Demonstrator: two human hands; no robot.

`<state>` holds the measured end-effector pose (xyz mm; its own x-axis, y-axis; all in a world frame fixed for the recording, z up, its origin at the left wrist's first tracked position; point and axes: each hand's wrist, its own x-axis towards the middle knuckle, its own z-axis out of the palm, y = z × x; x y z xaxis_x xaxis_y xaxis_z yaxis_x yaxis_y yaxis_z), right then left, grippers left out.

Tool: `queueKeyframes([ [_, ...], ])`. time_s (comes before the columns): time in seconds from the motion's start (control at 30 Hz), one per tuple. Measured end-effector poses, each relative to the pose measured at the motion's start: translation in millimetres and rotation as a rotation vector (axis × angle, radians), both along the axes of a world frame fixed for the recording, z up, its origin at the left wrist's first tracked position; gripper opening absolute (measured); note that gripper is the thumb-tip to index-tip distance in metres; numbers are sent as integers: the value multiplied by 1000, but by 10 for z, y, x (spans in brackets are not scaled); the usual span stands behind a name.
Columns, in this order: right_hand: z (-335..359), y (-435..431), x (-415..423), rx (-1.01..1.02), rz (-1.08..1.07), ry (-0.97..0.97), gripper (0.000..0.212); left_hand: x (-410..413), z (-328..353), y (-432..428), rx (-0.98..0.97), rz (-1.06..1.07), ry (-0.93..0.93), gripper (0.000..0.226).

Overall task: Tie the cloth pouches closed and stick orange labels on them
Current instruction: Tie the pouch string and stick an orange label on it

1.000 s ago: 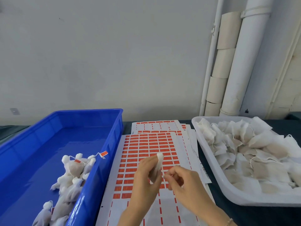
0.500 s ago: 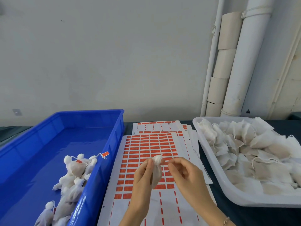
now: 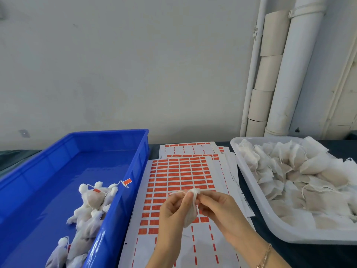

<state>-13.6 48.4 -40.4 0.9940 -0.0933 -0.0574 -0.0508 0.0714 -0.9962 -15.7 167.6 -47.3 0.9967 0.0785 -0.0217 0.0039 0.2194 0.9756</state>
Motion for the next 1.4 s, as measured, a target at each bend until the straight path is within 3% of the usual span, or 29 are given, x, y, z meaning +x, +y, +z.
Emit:
queueKeyframes([
  [0.1,-25,10,4,-36,-65,-35,7,-4,-12,25,-105,-20,91,36],
  [0.23,-65,-21,11,-142,-133,-140,12,-32,0,57,-295,-72,196,24],
  [0.37,-52,-28,-14,-358,-101,-347,19,-38,-7,66,-403,-137,276,13],
  [0.5,-56,-2,-73,-608,-158,-563,23,-40,-16,45,-457,-124,290,20],
  [0.63,-81,5,-94,-748,-192,-603,13,-50,-24,20,-434,-117,240,17],
  [0.87,-60,-63,-123,-746,-123,-621,4,-124,-8,27,-290,-107,121,26],
  [1.13,-60,-92,-175,-876,-185,-657,14,-176,-10,-29,-228,-54,121,23],
  [1.3,-147,-63,-249,-915,-244,-690,25,-203,-33,-58,-221,4,158,37],
  [1.4,-169,-81,-253,-942,-240,-748,26,-217,-42,-42,-206,-11,166,25],
])
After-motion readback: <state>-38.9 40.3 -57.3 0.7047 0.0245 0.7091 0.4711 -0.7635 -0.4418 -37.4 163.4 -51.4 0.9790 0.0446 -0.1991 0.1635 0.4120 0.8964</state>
